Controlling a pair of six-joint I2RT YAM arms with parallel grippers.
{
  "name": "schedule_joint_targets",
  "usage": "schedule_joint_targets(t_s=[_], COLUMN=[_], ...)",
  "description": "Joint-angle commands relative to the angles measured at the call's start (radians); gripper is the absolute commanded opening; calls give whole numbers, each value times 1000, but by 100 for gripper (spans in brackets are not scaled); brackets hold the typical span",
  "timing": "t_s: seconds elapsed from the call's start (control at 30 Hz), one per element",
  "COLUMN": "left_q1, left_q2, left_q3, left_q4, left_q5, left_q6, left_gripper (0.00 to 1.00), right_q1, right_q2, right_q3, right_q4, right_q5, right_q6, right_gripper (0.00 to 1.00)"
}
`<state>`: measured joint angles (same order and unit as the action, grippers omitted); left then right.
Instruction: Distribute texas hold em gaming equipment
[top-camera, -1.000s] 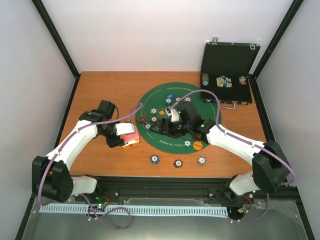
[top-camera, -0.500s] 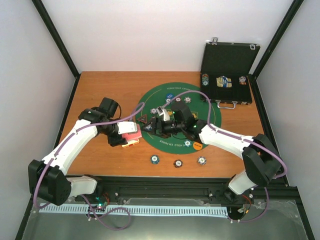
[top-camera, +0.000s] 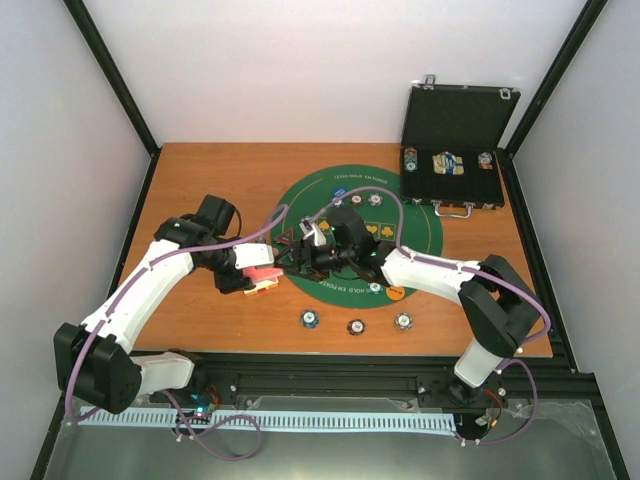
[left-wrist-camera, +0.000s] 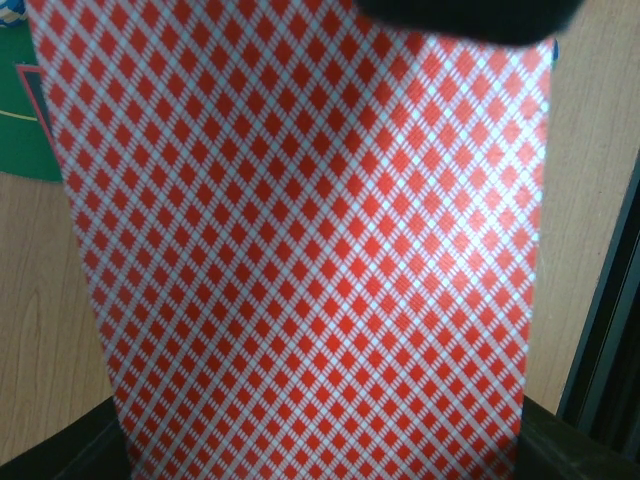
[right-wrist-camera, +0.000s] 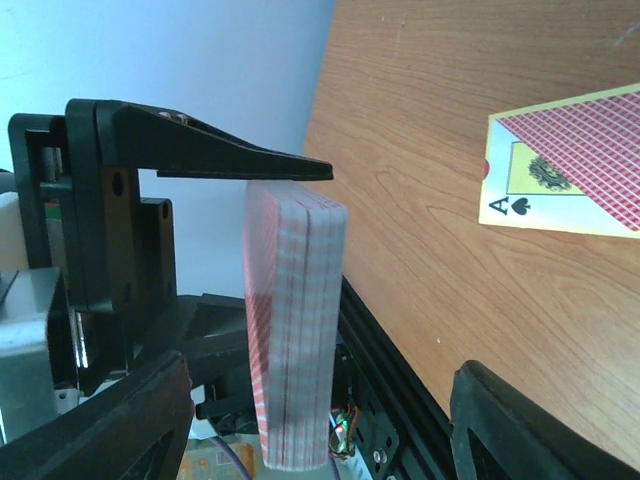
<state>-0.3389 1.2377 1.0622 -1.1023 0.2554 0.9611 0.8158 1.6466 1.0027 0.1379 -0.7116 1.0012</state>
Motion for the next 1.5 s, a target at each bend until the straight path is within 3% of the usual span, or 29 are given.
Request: schedule_joint_targets(t_s=[0.0,0.3,0.57,0.6,0.63,0.67,0.73,0.8,1.03,1.23,1.47], left_q1=[-11,-11,-11,-11,-11,-11,-10,-11,-11,-11,-11], left_q2=[-24,-23,-51,-58,-62,-64,-77,-105,-191,-165,-174], left_q3=[38,36,17,11,11,13,15,8,-25,-42,-78], left_q4=[-16,-17,17,34,40,42,49,69,94,40,97], left_q5=[27,28,62,75,85,97,125,159,296,277,269], left_q6=[-1,6,6,-1,-9,-18,-33,-51,-40,-2,-13], left_gripper=[6,6,8,25,51,65,87,99,100,100,100], right_q1=[17,37,48,47,48,48,48,48,52,57,83], right_q2=[28,113,125,122,117,112,101,91,64,33,9], right_q3=[40,66,28,24,18,10,-6,-27,-91,-118,-103], right_q4=[80,172,277,279,281,288,298,328,426,500,521], right_q5=[-20,-45,-37,-33,-30,-28,-25,-26,-33,-31,-8], right_q6=[39,102,173,176,179,184,190,203,260,302,326], right_gripper=[70,58,9,4,3,3,3,3,3,3,3])
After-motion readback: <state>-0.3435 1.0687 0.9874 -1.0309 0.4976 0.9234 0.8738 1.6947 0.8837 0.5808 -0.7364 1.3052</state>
